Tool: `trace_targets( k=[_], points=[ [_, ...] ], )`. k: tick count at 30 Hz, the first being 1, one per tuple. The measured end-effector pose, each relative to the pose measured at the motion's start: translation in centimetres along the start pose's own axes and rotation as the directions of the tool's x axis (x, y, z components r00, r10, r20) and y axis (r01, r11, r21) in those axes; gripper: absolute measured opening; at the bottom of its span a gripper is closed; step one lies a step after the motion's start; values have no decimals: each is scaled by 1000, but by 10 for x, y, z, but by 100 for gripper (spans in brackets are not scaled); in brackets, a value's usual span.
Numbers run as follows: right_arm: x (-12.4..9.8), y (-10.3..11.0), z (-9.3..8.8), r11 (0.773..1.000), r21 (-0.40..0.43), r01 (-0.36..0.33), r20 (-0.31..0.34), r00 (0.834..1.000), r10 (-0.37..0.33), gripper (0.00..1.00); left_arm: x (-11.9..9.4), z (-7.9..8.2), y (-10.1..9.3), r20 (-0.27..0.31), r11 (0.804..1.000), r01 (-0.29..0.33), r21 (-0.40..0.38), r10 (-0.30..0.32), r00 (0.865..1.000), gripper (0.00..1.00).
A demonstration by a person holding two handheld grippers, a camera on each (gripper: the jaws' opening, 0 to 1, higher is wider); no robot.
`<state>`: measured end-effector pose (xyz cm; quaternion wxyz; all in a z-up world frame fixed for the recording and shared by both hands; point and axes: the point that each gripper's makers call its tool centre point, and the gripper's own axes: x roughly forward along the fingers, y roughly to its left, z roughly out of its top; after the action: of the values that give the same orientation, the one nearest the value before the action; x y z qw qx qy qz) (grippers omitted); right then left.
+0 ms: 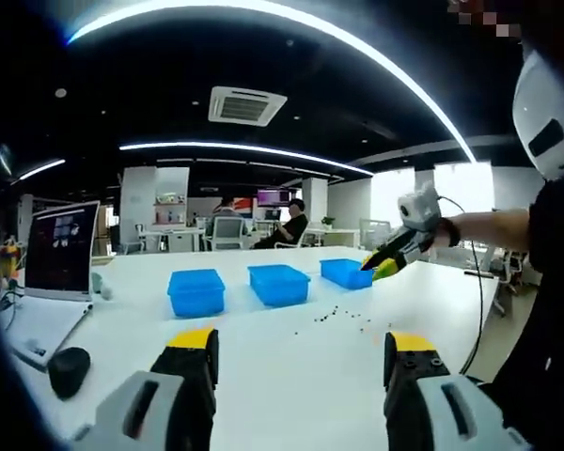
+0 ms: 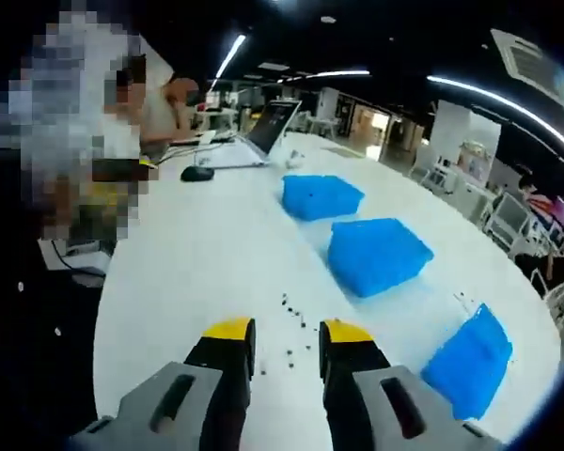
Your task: Pick up the resistors one by one and place each resistor into its matching bin, sorting the parts by color and model until every resistor is separated into the correct bin for its type
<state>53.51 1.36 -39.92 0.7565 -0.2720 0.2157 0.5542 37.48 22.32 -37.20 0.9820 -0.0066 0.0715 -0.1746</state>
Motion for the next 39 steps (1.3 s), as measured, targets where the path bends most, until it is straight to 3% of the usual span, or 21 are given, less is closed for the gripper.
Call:
trace_targets(
  k=[5,12,16,27,34,39],
  points=[
    [32,6,-12,994,-58,-98,-153,984,88,27,-4,-3,2,-4,1000,-6,-4,6,1000,72],
    [61,-1,-27,985,-78,-157,-281,951,129,24,-8,-8,5,-14,1000,-20,-9,19,1000,72],
    [70,-4,-36,981,-71,-181,-321,935,150,22,-10,-8,9,-10,999,-38,-20,38,999,72],
    [79,-9,-46,979,-45,-197,-355,920,169,15,-9,-11,11,-15,999,-45,-27,45,999,72],
    [81,-10,-47,982,-27,-189,-354,920,167,6,-7,-11,9,-14,999,-44,-26,43,999,72],
    [79,-8,-49,984,-35,-177,-348,925,154,5,-8,-9,7,-13,999,-42,-22,42,999,72]
  ],
)
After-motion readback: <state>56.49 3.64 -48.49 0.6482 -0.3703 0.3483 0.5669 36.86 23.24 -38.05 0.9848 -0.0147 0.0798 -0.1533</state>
